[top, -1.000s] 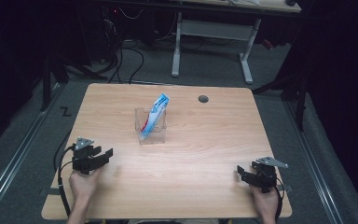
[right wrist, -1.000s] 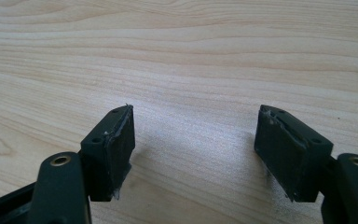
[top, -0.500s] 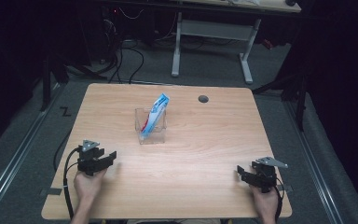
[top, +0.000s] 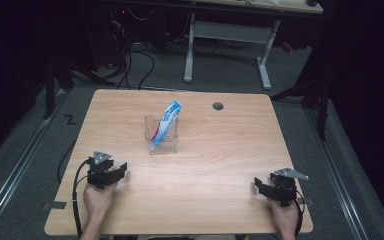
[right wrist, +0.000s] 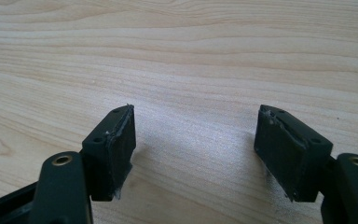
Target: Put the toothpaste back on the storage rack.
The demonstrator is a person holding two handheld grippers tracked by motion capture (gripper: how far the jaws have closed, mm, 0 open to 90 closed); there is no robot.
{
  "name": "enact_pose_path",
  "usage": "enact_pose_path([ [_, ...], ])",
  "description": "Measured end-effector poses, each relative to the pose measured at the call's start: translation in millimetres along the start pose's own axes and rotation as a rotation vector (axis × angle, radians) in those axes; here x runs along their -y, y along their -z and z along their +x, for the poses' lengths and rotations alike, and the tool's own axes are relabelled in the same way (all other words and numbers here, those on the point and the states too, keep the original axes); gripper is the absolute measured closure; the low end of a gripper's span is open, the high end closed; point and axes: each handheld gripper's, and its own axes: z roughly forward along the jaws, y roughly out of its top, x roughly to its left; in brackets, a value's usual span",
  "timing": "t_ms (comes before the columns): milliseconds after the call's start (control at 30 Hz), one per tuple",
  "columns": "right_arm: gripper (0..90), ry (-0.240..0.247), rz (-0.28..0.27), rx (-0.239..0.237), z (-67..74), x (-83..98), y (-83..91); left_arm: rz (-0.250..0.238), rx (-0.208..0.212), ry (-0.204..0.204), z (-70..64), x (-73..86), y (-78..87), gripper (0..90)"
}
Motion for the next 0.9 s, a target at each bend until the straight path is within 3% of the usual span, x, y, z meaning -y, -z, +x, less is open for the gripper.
enact_pose_path([
  [200, 29.2, -0.001, 0.0, 0.0, -0.1, 0.0, 0.0, 0.022, -0.02, -0.022, -2.0, 2.9, -6.6, 43.1],
  [367, 29.2, -0.003, 0.0, -0.001, -0.2, 0.0, 0.1, 0.007, -0.049, -0.082, -7.5, 6.7, -8.1, 40.9],
  [900, 29.6, 0.005, -0.003, 0.009, -0.1, 0.0, -0.3, 0.009, -0.041, -0.08, -8.3, 6.5, -8.7, 37.5],
])
